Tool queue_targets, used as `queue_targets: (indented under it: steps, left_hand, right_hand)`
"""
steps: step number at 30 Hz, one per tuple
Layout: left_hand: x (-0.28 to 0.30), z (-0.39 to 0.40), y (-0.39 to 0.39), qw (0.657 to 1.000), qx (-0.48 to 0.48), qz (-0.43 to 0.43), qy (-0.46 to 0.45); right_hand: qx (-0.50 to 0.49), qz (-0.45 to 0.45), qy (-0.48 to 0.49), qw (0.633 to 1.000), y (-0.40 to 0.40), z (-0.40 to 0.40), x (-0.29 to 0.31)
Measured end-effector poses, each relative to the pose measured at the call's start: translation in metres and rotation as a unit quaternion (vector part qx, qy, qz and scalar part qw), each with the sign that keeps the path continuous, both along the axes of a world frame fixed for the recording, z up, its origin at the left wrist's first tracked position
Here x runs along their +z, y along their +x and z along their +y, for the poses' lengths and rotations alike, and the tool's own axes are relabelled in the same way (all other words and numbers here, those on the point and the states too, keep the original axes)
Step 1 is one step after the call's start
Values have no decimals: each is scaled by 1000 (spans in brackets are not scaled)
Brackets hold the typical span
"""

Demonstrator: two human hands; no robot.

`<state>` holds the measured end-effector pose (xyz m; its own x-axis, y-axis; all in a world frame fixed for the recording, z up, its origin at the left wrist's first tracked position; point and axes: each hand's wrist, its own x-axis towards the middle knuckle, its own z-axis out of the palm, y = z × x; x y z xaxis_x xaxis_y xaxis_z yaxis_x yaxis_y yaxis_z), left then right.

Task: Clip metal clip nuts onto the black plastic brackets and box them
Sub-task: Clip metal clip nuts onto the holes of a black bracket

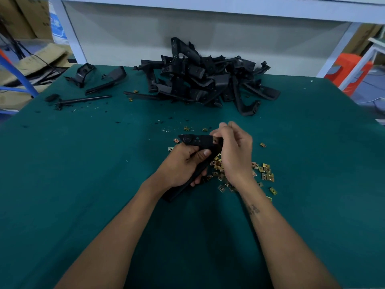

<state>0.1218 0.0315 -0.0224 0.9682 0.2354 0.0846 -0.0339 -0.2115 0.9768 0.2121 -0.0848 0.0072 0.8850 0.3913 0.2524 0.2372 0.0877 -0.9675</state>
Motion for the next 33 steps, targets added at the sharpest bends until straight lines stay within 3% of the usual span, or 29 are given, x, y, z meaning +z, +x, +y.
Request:
queue_targets:
  steps: [2, 4, 7, 9, 16, 27, 30, 33]
  left_hand:
    - [-1, 2, -1, 1000, 25, -10, -10]
    - [-1, 4, -2, 999, 38, -30, -21]
    - [-1, 4, -3, 999, 40, -31, -19]
    - [-2, 4, -2, 999, 38, -17, -19]
    - [-3, 6, -1, 999, 44, -13, -16]
    - [-2, 5, -1, 999, 45, 2, -18]
    - [0, 4, -1, 999, 43, 13, -19]
    - [1, 4, 0, 999, 39, 22, -18]
  right_hand:
    - [28, 13, -26, 999, 13, -17, 6]
    - [-5, -5, -120, 993, 36, -44, 10]
    - [-35, -85, -362, 928, 70, -92, 14]
    - [-10, -67, -419, 905, 79, -116, 14]
    - [74, -60, -422, 902, 72, -115, 10]
    - [45, -82, -426, 900, 68, -103, 1]
    - [5, -87, -370, 925, 68, -104, 5]
    - [-38, -67, -228, 970, 62, -91, 20]
